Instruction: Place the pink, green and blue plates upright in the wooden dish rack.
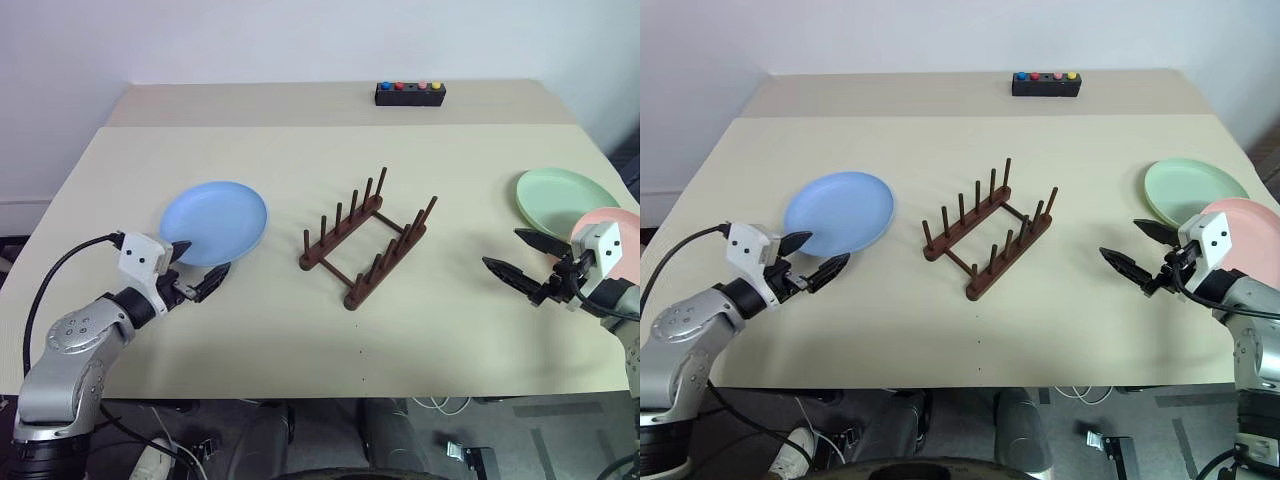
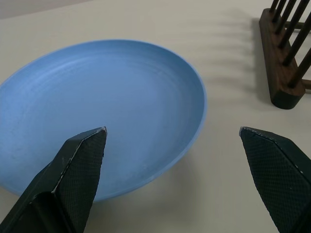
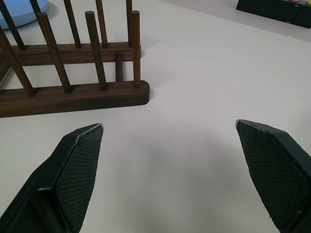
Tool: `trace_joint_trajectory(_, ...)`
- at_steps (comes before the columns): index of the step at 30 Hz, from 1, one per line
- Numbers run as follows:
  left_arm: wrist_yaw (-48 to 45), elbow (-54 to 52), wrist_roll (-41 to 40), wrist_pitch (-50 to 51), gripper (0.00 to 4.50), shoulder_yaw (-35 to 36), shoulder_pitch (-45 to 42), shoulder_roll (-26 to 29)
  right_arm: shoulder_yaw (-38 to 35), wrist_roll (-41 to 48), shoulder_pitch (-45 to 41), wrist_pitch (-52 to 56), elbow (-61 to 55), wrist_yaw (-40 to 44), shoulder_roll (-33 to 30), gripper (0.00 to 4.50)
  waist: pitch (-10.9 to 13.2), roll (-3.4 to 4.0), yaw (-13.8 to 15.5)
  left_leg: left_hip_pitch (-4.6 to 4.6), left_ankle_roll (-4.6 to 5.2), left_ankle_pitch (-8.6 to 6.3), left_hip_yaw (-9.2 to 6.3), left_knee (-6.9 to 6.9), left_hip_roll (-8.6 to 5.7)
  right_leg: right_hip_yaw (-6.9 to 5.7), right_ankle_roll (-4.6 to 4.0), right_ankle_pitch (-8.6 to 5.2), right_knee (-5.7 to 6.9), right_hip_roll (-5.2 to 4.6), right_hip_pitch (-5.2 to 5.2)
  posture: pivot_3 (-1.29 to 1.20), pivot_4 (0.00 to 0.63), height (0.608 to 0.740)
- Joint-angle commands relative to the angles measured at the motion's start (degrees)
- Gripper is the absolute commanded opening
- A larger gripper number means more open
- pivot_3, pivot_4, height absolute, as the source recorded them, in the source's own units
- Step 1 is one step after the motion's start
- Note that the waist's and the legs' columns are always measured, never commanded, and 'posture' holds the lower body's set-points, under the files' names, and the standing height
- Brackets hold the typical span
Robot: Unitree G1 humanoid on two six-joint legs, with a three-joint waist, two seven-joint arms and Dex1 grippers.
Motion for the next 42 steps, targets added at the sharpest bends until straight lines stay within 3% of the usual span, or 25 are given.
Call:
trace_joint_trajectory(1, 0.5, -2.8, -0.6, -0.2, 4.5, 0.5, 0.0, -0.1, -0.4, 0.0, -1.9, -0.6, -0.2, -0.3, -1.0, 4.47, 0.0, 0.0, 0.0, 0.0, 0.0, 0.0, 0.0, 0.0, 0.0, 0.0, 0.0, 0.0, 0.0, 0.0, 0.0, 0.0, 0.15, 0.74)
trace_joint_trajectory(14, -0.9, -6.5, -2.0, 2.0, 4.5, -0.6, 1.0, 0.4, 1.1, 0.2, -1.3, -0.9, -1.8, -1.8, 0.7, 4.47, 0.0, 0.0, 0.1, 0.0, 0.0, 0.0, 0.0, 0.0, 0.0, 0.0, 0.0, 0.0, -0.02, 0.0, 0.01, 0.0, 0.15, 0.74)
trace_joint_trajectory(24, -12.1, -10.9, -6.6, 5.2, 4.5, -9.6, 2.3, 4.9, 0.4, 2.5, 5.7, 1.8, -12.3, -4.9, 3.3, 4.47, 0.0, 0.03, 0.0, -0.01, 0.0, 0.0, 0.0, -0.02, 0.0, 0.01, -0.06, -0.03, -0.03, 0.0, 0.0, 0.0, 0.15, 0.74)
trace_joint_trajectory(28, -13.2, -8.0, 0.2, 3.7, 4.5, -20.7, -2.8, 4.7, 0.4, 2.9, 12.6, 3.8, -19.8, -4.5, 2.7, 4.47, 0.0, 0.07, 0.7, 0.0, 0.0, 0.0, -0.03, 0.01, 0.0, -0.02, -0.17, -0.12, -0.04, 0.0, 0.05, 0.0, 0.15, 0.74)
trace_joint_trajectory(35, -13.6, 1.5, 10.2, 1.8, 4.5, -35.7, -13.3, -0.1, 2.3, 3.8, 18.1, 7.9, -31.8, -6.7, 3.1, 4.47, -0.1, 0.17, 0.2, 0.04, 0.0, 0.0, 0.02, 0.01, 0.0, 0.01, -0.14, -0.13, -0.05, 0.02, 0.06, 0.0, 0.15, 0.74)
trace_joint_trajectory(42, -10.2, 6.7, 14.2, 1.8, 4.5, -40.0, -17.2, -8.5, 2.5, 4.2, 22.2, 9.7, -38.1, -9.9, 4.5, 4.47, -0.1, 0.14, 0.5, 0.01, 0.01, -0.01, -0.02, 0.05, -0.02, 0.01, 0.08, -0.06, -0.1, -0.01, 0.13, 0.0, 0.15, 0.74)
